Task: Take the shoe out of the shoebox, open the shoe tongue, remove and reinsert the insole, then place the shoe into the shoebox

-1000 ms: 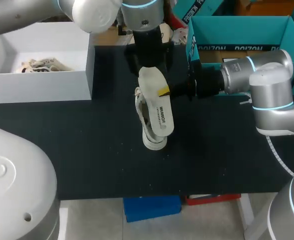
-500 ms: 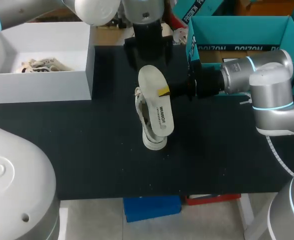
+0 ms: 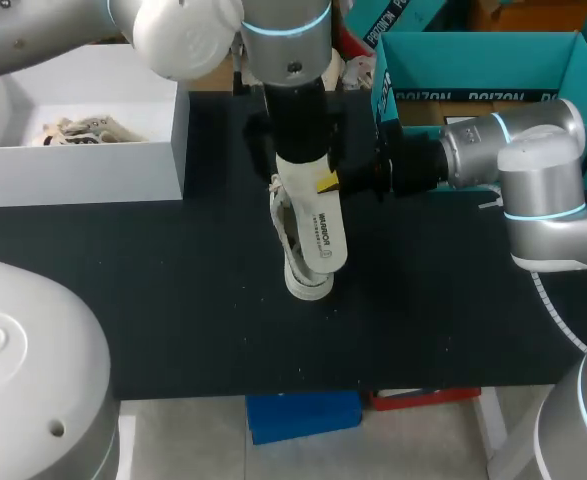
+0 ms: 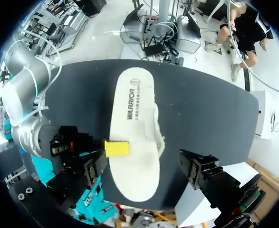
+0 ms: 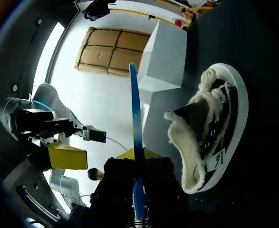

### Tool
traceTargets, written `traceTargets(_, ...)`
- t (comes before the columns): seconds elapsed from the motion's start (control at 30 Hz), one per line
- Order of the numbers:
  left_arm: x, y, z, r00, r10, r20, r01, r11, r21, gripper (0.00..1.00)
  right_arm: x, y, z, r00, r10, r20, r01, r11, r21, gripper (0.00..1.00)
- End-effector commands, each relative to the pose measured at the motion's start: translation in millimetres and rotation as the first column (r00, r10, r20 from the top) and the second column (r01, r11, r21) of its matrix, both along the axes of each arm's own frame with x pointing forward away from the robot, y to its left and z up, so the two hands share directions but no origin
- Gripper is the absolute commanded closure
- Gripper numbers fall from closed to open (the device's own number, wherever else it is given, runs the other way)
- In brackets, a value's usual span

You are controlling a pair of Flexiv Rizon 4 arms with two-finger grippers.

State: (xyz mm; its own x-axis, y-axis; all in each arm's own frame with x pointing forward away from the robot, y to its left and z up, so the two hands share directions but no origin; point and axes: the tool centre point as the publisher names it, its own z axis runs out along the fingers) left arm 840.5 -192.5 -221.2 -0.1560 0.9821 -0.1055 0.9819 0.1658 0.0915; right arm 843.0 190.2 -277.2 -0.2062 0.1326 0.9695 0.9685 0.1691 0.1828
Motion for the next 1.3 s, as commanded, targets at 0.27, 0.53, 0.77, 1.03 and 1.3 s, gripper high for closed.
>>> traceTargets(0.27,-60.0,-3,-15,0.999,-0.034,0.011,0.035,0.999,-0.035,0.0,0.6,1,0,1.0,0.002,-0.001,-0.002,1.0,-0.002,1.0)
traceTargets(0.53,-79.1,5,-16,0.99,-0.12,-0.072,0.097,0.96,-0.263,0.0,0.6,1,0,1.0,0.002,-0.001,-0.002,1.0,-0.002,1.0)
traceTargets(0.77,-78.1,31,-6,0.886,-0.463,-0.017,0.23,0.471,-0.852,0.0,0.6,1,0,1.0,0.002,-0.001,-0.002,1.0,-0.002,1.0)
traceTargets(1.03,-78.4,40,-7,0.8,-0.596,0.065,0.261,0.249,-0.932,0.0,0.6,1,0,1.0,0.002,-0.001,-0.002,1.0,-0.002,1.0)
traceTargets(1.3,-78.4,40,-7,0.8,-0.596,0.065,0.261,0.249,-0.932,0.0,0.6,1,0,1.0,0.002,-0.001,-0.002,1.0,-0.002,1.0)
